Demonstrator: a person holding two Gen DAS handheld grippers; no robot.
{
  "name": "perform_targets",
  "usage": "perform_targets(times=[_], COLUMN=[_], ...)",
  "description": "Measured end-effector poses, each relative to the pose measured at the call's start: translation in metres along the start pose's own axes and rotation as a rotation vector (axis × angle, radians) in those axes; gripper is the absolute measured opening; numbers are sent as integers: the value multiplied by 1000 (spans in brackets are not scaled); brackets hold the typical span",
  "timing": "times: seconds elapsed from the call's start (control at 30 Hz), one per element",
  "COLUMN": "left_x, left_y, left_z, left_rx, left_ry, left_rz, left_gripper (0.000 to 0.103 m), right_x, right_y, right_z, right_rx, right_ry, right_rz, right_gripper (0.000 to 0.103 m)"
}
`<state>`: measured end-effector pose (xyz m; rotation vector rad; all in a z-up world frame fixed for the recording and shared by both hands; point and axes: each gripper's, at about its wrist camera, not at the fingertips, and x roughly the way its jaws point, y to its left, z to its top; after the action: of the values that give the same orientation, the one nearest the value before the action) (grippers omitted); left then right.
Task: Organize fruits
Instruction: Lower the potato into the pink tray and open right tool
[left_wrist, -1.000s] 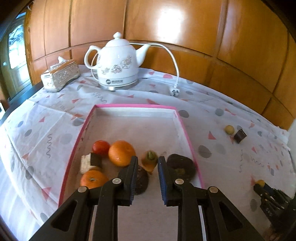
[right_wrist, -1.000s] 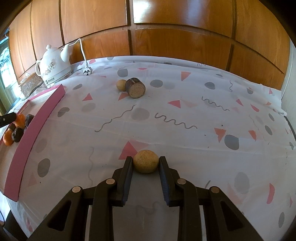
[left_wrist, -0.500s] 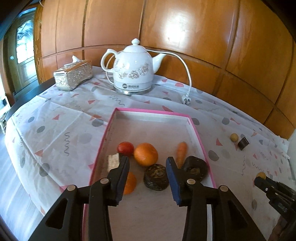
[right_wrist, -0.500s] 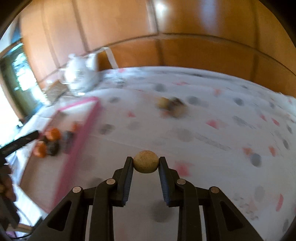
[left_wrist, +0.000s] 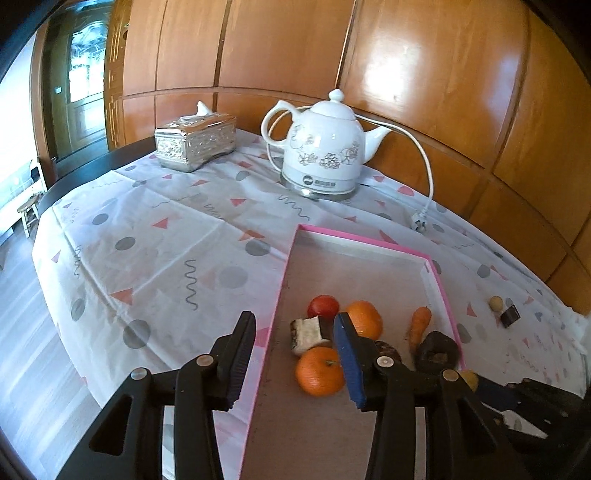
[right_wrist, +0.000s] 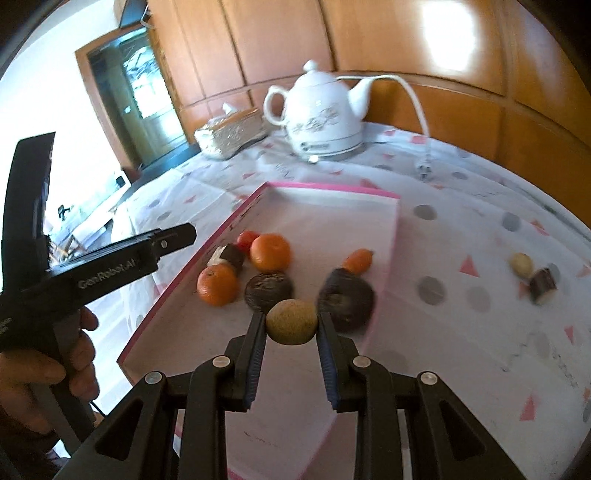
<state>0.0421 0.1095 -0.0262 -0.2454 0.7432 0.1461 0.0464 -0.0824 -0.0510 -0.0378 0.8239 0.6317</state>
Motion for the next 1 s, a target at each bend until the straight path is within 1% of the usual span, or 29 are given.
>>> perform_targets(times=[0.1,0.17,0.23,0.37,0.5,0.57,0.73,0.93,1.0], left_x=[-1,0,0,1,1,0,0,5,8], left_y=[2,0,-2,-13,-32,-41,-70,-105,-118], left_z=[-1,-1,-1,-3,-5,-6,-8,-7,-7], left_rx=[-4,0,7,30,75,95,157,202,220], left_ry=[0,2,6,16,23,26,35,55,64], left_rz=[-3,-8,-16,-35,-70,-86,-134,-187,-200], left_gripper=[45,45,45,45,45,45,45,45,45], right_x=[9,12,11,0,-20,-29,-46,-50,-47], right_y=[0,-1,-3,-10,-29,-44,-99,-155,-168], right_z=[0,0,0,-3,-7,-11,-23,-30,-29], right_rx=[8,15,26,54,108,146,263,361,375], right_ry=[27,29,22,-3,-46,-64,-83,-84,-75], right_rz=[6,3,7,4,-14,-37,-134,-259,-283], right_gripper=[28,29,32,32,32,32,32,32,32])
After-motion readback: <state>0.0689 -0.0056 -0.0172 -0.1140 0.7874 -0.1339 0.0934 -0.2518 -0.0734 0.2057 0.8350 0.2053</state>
